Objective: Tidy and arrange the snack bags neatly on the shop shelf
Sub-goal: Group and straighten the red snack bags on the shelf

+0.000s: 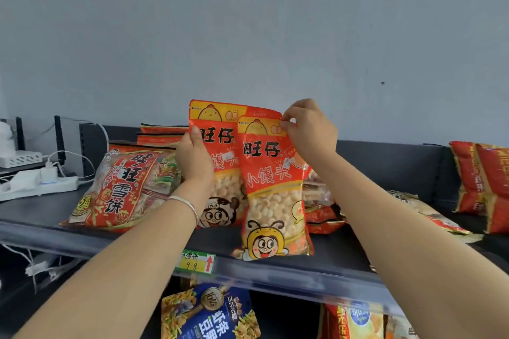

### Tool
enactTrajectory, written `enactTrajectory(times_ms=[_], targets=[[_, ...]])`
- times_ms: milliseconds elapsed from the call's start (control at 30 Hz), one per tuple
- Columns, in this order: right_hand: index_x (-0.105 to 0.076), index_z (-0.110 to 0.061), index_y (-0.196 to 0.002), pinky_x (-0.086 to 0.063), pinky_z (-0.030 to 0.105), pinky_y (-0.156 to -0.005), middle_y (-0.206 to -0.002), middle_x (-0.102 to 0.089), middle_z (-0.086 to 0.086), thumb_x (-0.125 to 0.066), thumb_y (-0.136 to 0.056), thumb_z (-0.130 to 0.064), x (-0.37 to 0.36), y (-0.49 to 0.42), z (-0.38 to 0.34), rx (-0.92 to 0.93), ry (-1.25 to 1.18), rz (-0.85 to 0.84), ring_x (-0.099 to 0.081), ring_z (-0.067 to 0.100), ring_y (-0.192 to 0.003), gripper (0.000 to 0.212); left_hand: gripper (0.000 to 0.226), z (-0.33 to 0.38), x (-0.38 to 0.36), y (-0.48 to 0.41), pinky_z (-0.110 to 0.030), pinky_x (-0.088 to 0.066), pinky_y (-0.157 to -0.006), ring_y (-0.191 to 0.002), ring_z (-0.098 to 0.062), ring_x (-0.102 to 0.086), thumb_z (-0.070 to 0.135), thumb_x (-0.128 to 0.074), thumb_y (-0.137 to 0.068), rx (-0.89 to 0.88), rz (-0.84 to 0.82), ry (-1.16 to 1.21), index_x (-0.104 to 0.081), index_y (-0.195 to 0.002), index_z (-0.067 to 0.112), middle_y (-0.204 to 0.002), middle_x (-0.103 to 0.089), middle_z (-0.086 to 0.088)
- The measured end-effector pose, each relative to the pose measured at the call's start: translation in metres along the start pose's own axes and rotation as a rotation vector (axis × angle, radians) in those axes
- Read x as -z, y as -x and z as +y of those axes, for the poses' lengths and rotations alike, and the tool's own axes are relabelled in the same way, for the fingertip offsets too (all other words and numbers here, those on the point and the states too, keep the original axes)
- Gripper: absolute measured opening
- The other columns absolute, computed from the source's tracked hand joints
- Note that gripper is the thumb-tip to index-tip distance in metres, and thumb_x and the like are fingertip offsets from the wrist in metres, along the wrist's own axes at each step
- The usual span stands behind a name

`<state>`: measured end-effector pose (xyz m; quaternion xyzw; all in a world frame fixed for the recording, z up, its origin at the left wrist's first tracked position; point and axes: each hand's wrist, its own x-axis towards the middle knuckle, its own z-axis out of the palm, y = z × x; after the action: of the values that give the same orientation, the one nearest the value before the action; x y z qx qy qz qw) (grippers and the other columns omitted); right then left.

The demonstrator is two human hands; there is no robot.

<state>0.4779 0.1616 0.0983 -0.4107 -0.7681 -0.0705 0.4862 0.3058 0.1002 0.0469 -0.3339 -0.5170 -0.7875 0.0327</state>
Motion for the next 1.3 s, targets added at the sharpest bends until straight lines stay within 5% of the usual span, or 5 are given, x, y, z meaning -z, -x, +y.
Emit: enactTrajectory(times_ms=[300, 433, 667, 1067, 1300], targets=[[-0.069, -0.018, -0.098, -0.039, 0.032, -0.068, -0.114, -0.058, -0.003, -0.047, -0.097, -0.023, -0.004, 0.011, 0.046, -0.057, 0.217, 0.078, -0.062, 0.028, -0.077, 0.022, 0.049, -0.038, -0.025, 0.021, -0.051, -0.046, -0.096, -0.108, -0.03, -0.058, 0.047, -0.034, -0.098, 0.195, -0.243, 0.004, -0.056, -0.118, 0.008, -0.112, -0.062, -0.009], [-0.063, -0.027, -0.114, -0.034, 0.043, -0.091, -0.135, -0.049, 0.0, -0.054, -0.093, -0.034, -0.014, 0.016, 0.052, -0.111, 0.261, 0.11, -0.046, 0.029, -0.121, 0.024, 0.04, -0.053, -0.018, 0.031, -0.039, -0.043, -0.097, -0.112, -0.021, -0.055, 0.044, -0.052, -0.092, 0.236, -0.35, 0.013, -0.05, -0.117, 0.013, -0.116, -0.059, 0.001], [0.0, -0.031, -0.152, -0.035, 0.05, -0.106, -0.159, 0.008, 0.008, -0.078, -0.077, -0.034, -0.03, 0.048, 0.056, -0.397, -0.215, 0.072, -0.018, 0.04, -0.142, 0.108, 0.045, -0.075, -0.009, 0.044, -0.034, -0.037, -0.096, -0.113, -0.014, -0.049, 0.032, -0.066, -0.086, 0.296, -0.427, 0.017, -0.045, -0.125, 0.022, -0.119, -0.053, 0.008], [-0.014, -0.02, -0.149, -0.049, 0.041, -0.092, -0.139, -0.049, 0.0, -0.078, -0.073, -0.045, -0.041, 0.086, 0.063, -0.548, -0.454, 0.052, -0.053, 0.02, -0.123, 0.102, 0.042, -0.084, 0.001, 0.054, -0.016, -0.041, -0.072, -0.092, 0.0, -0.058, 0.02, -0.072, -0.081, 0.346, -0.609, 0.129, -0.052, -0.117, 0.018, -0.103, -0.064, 0.009], [-0.021, -0.025, -0.142, -0.049, 0.035, -0.092, -0.119, -0.057, -0.007, -0.08, -0.072, -0.04, -0.041, 0.11, 0.054, -0.573, -0.515, -0.131, -0.059, 0.015, -0.106, 0.093, 0.065, -0.1, 0.012, 0.049, -0.031, -0.043, -0.089, -0.107, -0.015, -0.057, 0.023, -0.078, -0.074, 0.422, -0.725, 0.068, -0.044, -0.129, 0.018, -0.117, -0.06, 0.003]])
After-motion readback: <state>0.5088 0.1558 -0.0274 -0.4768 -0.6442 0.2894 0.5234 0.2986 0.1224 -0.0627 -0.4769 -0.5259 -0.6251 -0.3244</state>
